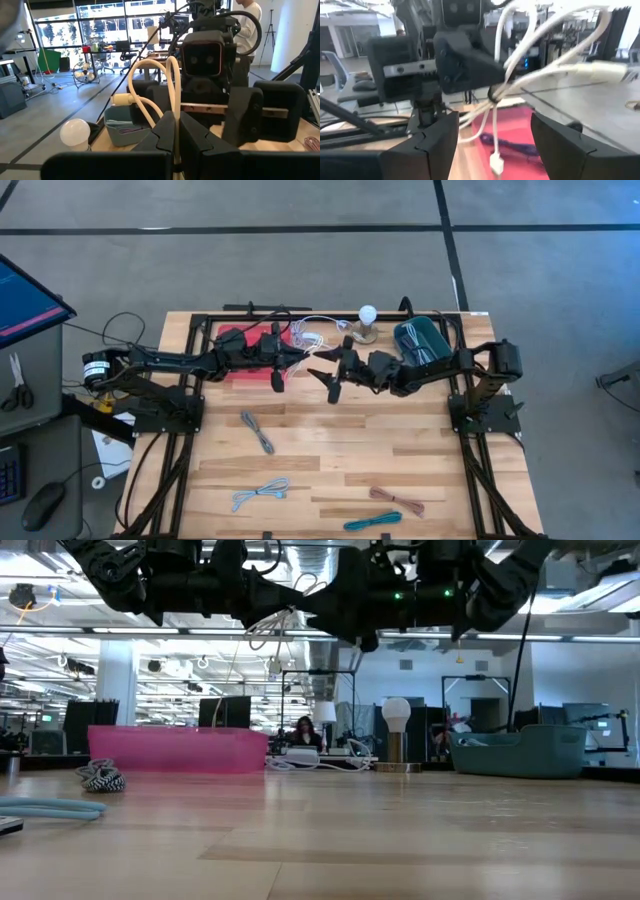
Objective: Pick & Place USB Port
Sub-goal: Put the white charger cable into the blue bin
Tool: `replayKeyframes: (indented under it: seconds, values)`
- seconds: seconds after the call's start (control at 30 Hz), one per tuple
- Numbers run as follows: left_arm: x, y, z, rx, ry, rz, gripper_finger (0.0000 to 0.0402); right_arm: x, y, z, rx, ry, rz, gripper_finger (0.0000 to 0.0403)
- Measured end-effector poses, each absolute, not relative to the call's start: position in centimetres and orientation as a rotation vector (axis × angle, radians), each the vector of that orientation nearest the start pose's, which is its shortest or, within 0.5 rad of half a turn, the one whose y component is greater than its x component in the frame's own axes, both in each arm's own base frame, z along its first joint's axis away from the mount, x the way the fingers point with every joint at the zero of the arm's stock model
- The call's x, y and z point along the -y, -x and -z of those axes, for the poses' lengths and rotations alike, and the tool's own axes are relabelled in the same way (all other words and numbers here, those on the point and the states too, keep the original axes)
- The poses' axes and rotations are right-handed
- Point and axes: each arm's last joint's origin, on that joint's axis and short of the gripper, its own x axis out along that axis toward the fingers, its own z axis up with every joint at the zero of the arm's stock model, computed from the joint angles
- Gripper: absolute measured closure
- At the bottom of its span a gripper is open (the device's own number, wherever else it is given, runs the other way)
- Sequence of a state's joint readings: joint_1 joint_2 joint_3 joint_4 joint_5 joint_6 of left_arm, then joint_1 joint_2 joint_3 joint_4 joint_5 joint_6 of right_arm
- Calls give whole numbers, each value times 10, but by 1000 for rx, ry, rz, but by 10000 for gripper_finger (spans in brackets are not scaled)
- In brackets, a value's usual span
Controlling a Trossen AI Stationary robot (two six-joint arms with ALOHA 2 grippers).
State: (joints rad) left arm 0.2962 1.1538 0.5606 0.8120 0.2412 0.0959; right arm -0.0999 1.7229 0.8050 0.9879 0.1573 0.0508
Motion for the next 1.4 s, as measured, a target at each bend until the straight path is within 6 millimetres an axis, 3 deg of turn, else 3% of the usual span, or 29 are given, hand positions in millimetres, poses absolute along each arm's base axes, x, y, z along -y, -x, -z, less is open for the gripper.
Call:
replayKeyframes:
  seconds: [0.83, 1.13, 1.4]
  values:
    - [-64, -234, -280, 227, -159, -66, 394, 42, -351, -212, 71, -111, 258, 163]
    - [-64, -234, -280, 227, -159, -66, 394, 42, -350, -212, 90, -245, 252, 163]
    - [-64, -234, -280, 227, -159, -66, 394, 42, -351, -212, 81, -178, 256, 163]
